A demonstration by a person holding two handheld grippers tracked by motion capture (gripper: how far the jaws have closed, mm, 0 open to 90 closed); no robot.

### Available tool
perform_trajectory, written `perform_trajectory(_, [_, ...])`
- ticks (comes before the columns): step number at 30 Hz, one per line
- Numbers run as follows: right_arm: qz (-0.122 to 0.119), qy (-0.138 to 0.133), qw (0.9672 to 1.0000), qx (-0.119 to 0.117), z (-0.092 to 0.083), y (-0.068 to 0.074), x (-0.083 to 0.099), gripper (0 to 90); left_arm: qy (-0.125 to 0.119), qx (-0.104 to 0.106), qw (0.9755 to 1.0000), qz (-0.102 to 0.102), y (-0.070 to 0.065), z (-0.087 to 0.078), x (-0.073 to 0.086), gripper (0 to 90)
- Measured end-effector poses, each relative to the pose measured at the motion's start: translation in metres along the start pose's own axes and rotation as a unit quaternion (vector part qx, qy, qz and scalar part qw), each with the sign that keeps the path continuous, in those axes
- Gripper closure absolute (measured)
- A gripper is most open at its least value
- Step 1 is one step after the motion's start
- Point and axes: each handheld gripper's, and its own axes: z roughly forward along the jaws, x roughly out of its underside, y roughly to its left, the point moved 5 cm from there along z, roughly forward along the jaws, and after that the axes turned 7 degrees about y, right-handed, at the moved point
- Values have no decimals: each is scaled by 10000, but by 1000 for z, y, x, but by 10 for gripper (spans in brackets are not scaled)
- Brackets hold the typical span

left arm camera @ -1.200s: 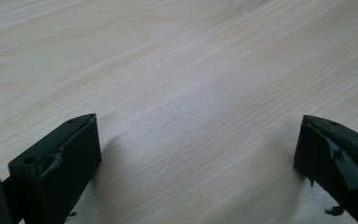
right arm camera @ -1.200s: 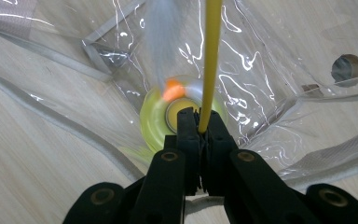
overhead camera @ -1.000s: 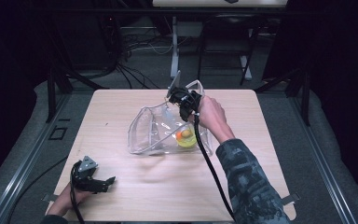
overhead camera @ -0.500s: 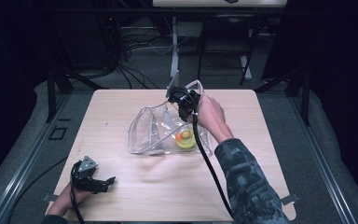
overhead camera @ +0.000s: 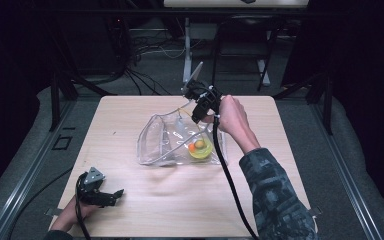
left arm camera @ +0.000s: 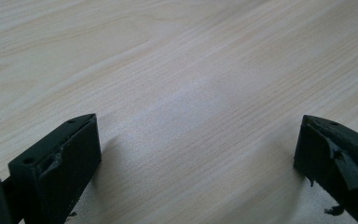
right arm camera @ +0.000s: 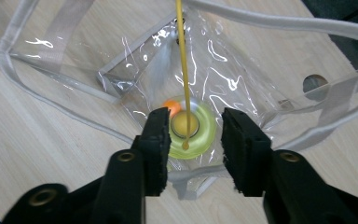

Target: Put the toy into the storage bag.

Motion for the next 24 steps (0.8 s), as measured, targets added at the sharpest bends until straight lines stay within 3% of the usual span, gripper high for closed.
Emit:
perform_trajectory(12, [230,-533,9983,-1,-29,-10,22,221,0,0,10000,-5,0,0,0,2])
perform_trajectory(16, [290,-731,9969,-3,-36,-11,31,152,1,-2,10000,-3,0,0,0,2])
perform_trajectory(24, [434,-982,9942,45,-37,-10,60,111,-47,-40,10000,-19,0,1,0,3])
